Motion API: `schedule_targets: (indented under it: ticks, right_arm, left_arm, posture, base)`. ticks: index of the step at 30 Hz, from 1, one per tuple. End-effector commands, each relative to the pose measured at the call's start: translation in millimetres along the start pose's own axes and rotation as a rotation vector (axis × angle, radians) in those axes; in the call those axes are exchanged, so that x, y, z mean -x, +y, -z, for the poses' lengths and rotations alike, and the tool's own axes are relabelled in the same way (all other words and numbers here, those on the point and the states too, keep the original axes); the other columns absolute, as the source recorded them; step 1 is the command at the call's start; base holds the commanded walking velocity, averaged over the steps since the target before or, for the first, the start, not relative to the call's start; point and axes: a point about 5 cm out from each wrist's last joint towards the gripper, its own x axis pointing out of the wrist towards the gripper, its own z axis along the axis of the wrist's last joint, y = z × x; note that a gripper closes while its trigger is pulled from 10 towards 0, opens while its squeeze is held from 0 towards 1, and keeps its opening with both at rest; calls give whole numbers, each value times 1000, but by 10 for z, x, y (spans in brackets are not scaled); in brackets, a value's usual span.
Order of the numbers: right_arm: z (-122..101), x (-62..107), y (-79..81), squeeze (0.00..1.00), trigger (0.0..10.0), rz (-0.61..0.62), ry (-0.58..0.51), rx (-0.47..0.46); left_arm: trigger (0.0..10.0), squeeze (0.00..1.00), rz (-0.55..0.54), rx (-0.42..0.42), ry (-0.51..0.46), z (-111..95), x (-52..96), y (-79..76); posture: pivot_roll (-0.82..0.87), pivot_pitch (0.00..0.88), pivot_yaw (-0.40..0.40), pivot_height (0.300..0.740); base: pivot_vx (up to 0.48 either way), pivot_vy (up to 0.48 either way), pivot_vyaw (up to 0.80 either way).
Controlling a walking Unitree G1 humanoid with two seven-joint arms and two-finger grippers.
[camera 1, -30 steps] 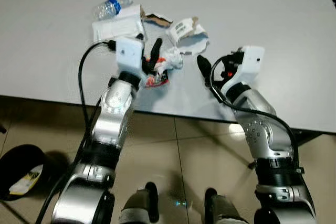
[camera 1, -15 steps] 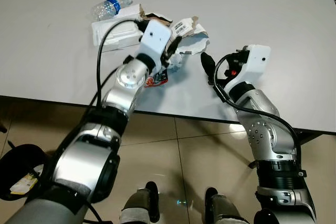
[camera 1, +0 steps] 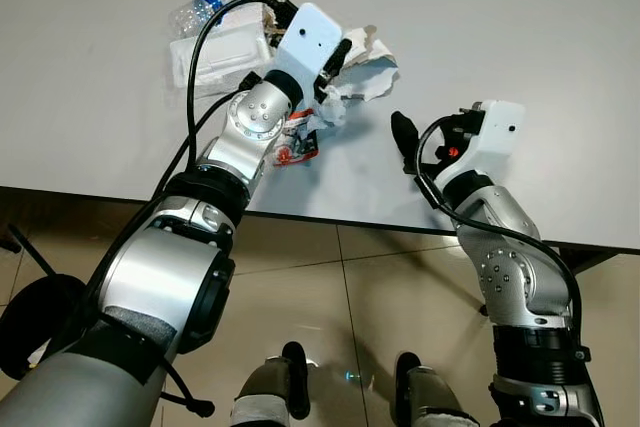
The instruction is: Picking trash to rubbish bin
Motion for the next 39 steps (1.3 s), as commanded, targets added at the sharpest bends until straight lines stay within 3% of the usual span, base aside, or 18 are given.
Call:
schedule_targets:
  ticks: [1,6,13,20,39]
  right_arm:
    - [37,48,33,0,10000,-1,12,-14]
    - [45,82,32,0,10000,7,14,-16]
    - [52,142,17,0,10000,24,16,-21]
    - [47,171,7,0,10000,30,16,-22]
    - [72,308,0,0,10000,53,35,-31]
  left_arm:
    - [10000,0,2,-21,-1,-55,-32,18]
    - [10000,0,3,-17,2,-74,-50,13]
    - [10000,0,-53,-117,9,-118,-73,65]
    - [10000,0,-67,-165,22,-129,-84,76]
    - [10000,0,-76,-409,126,90,-28,-29]
  posture:
    - [-42,324,151,740]
    - [-51,333,156,740]
    - [-65,335,156,740]
    - [-74,340,156,740]
    - [-92,385,148,740]
  base:
    - [0,0,0]
    - [0,0,0]
    - [0,0,0]
    - [0,0,0]
    - [0,0,0]
